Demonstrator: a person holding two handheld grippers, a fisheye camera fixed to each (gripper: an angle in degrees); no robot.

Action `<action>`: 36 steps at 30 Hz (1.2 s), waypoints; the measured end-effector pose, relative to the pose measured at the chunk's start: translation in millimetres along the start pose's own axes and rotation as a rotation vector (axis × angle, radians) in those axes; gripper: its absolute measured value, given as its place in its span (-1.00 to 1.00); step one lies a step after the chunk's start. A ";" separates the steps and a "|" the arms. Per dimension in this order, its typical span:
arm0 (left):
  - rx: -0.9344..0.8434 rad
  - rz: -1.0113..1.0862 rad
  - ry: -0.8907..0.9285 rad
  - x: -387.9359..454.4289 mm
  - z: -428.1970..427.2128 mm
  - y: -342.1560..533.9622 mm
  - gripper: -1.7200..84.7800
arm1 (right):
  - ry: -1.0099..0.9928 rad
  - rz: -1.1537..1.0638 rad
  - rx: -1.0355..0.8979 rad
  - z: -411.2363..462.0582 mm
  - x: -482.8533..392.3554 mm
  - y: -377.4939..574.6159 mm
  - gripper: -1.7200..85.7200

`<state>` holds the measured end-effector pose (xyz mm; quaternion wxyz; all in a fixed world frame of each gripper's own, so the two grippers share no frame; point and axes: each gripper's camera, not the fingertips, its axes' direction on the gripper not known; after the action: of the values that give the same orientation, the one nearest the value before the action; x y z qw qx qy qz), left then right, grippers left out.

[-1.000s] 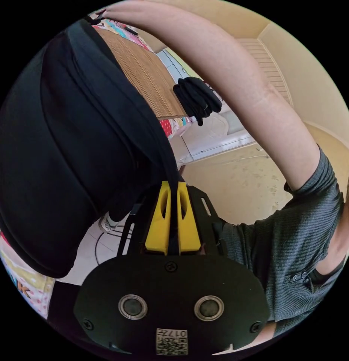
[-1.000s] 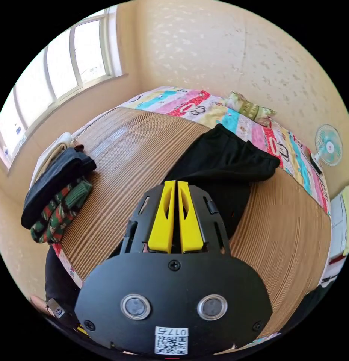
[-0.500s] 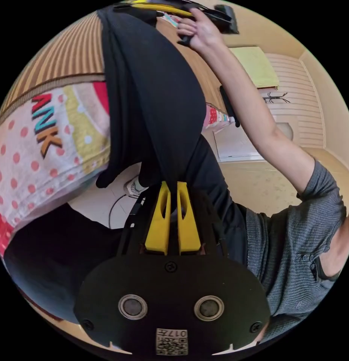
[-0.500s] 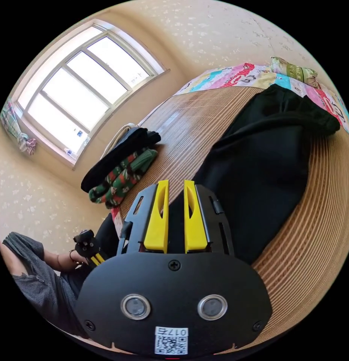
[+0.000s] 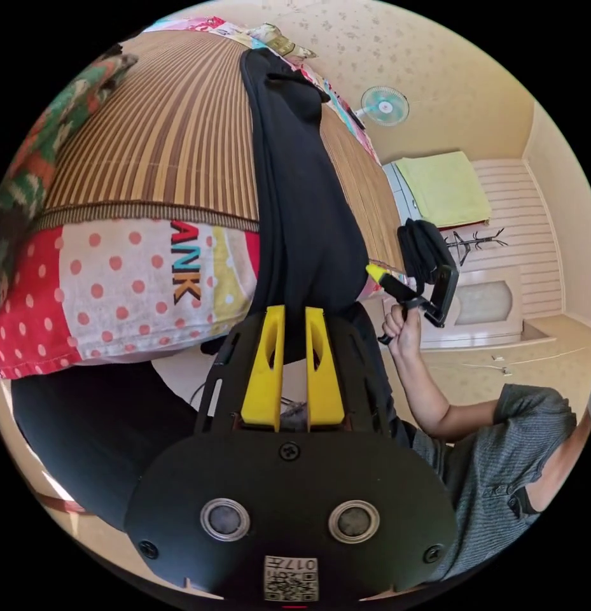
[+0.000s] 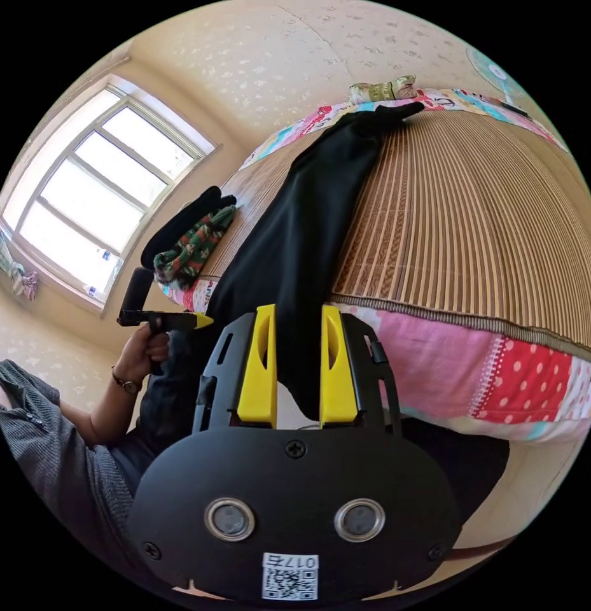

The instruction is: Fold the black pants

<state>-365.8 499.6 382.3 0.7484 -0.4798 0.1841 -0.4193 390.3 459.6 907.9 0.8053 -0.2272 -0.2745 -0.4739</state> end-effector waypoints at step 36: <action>0.231 0.345 -0.174 38.9 2.6 62.3 -0.98 | -0.174 0.138 0.098 -20.7 198.8 -158.0 -0.67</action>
<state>-313.3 481.5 334.1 0.8722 -0.3865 0.1488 -0.2603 334.2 249.0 1040.0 0.8194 -0.2462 -0.3497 -0.3818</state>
